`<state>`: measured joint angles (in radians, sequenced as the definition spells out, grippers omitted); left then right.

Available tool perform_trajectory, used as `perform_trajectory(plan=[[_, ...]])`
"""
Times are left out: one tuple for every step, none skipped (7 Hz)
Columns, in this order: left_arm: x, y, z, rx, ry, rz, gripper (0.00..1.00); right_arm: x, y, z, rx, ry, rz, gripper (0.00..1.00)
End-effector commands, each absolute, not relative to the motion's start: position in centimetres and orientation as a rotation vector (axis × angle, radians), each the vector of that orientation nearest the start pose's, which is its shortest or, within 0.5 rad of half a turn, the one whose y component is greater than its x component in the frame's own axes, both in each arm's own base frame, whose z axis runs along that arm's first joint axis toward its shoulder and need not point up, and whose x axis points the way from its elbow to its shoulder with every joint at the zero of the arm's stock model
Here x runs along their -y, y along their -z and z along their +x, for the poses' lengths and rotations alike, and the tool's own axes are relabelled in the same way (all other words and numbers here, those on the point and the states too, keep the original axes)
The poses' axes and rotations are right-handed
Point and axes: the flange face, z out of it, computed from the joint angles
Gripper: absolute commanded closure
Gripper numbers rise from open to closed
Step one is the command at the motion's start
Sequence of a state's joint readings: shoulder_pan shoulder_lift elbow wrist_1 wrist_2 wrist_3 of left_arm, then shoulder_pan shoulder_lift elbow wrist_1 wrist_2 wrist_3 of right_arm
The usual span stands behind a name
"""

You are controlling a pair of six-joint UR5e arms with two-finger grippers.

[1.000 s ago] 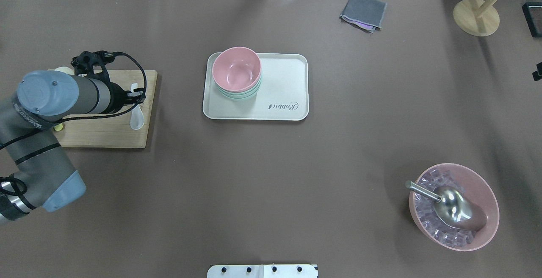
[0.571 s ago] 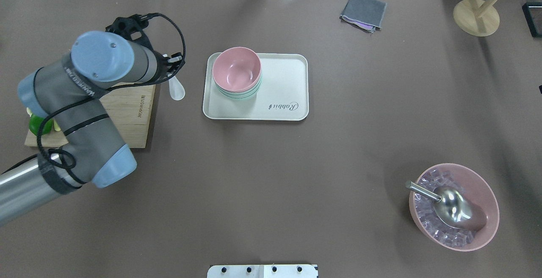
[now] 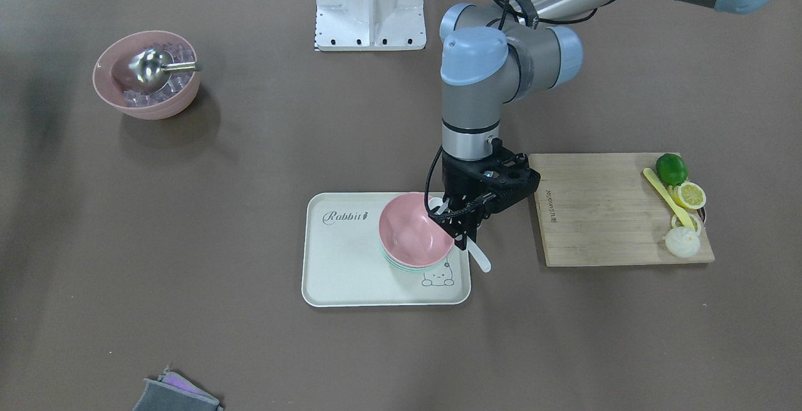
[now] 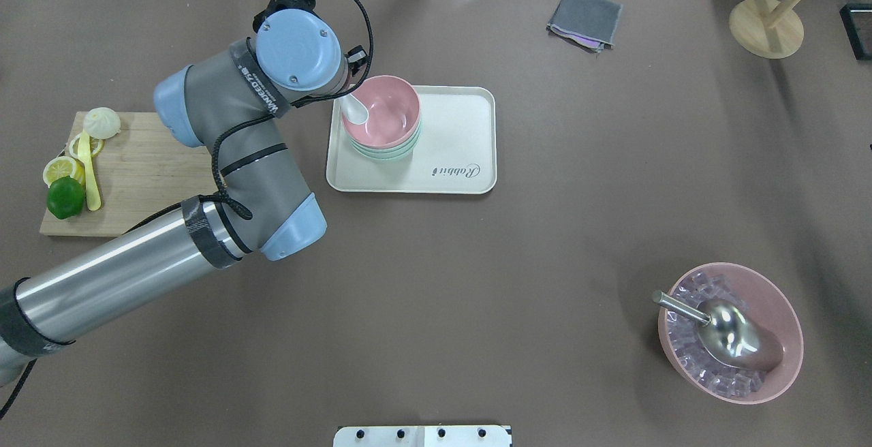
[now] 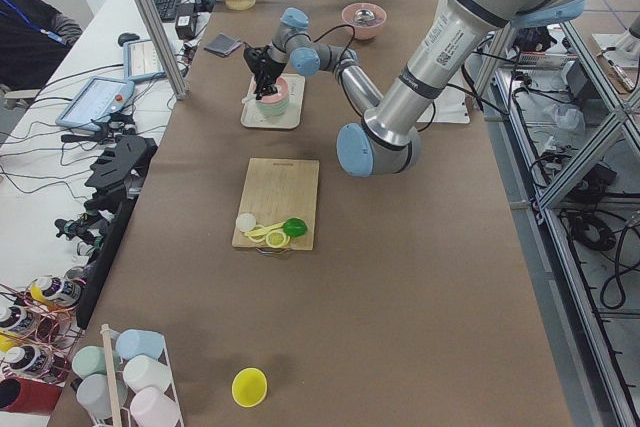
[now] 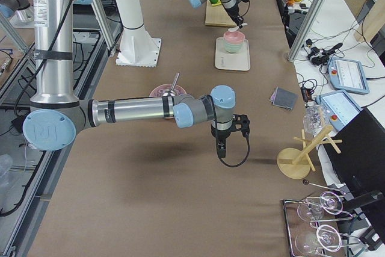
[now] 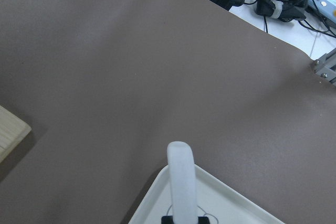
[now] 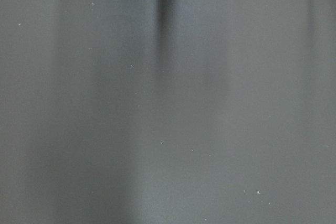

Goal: Stack pink bowl on green and place spoon
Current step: 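Lift the white spoon with the left gripper and carry it to the pink bowl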

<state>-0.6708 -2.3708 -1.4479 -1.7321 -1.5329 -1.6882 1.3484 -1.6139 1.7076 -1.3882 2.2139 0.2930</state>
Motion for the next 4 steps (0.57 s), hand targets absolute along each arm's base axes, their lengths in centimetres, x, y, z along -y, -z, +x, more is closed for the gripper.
perform_trajectory(plan=[[55.9,-20.4,53.4,-0.803,0.742,0.291,1.0,49.5,-59.8,-3.6,0.685,0.021,0.1,0.0],[54.8,-19.3,54.6,-0.811,0.736,0.32,1.0,49.5,-59.9,-3.5,0.684,0.019,0.099,0.0],[54.6,-19.1,54.7,-0.816,0.733,0.32,1.0,49.4,-59.9,-3.5,0.684,0.018,0.098,0.0],[54.5,-18.6,54.7,-0.822,0.73,0.322,0.89,49.4,-59.9,-3.5,0.684,0.018,0.098,0.0]])
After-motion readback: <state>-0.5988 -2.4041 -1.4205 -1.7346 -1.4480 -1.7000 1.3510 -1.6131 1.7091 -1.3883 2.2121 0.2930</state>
